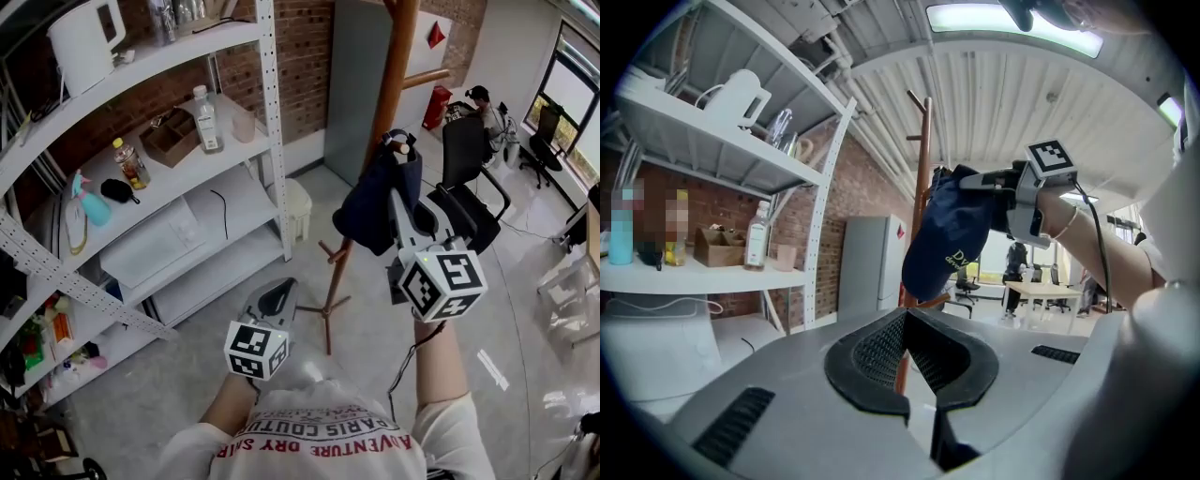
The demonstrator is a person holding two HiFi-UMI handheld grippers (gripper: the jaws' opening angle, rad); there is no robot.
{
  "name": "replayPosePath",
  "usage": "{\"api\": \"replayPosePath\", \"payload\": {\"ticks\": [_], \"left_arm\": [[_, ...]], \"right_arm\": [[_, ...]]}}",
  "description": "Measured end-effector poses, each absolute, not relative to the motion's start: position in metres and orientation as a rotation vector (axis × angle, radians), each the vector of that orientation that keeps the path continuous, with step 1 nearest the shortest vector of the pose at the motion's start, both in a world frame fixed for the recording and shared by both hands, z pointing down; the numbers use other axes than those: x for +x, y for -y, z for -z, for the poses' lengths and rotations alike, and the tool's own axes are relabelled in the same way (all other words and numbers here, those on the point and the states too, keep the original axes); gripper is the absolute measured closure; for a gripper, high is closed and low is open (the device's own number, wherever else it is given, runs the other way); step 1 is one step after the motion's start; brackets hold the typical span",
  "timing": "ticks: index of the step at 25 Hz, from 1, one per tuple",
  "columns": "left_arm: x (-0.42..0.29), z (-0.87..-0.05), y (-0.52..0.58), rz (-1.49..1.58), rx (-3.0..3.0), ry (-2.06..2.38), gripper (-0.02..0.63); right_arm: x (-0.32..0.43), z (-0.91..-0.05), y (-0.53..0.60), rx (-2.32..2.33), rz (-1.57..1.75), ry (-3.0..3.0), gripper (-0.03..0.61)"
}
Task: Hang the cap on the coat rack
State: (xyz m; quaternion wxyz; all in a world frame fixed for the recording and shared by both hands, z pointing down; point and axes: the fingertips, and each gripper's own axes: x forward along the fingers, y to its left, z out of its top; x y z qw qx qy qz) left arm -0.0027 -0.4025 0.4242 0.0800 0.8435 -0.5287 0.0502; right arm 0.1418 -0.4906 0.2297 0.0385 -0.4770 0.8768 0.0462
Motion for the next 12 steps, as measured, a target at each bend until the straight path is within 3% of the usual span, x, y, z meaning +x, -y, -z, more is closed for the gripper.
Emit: {"api": "replayPosePath", "payload": {"ticks": [12], "left_arm": [[-0.005,-0.430,0.420,-0.150,2.492,1.616,0.607]], "right_arm": [[0.133,-0.271,0.525,-1.422,-0.040,-2.754,0.561]]}}
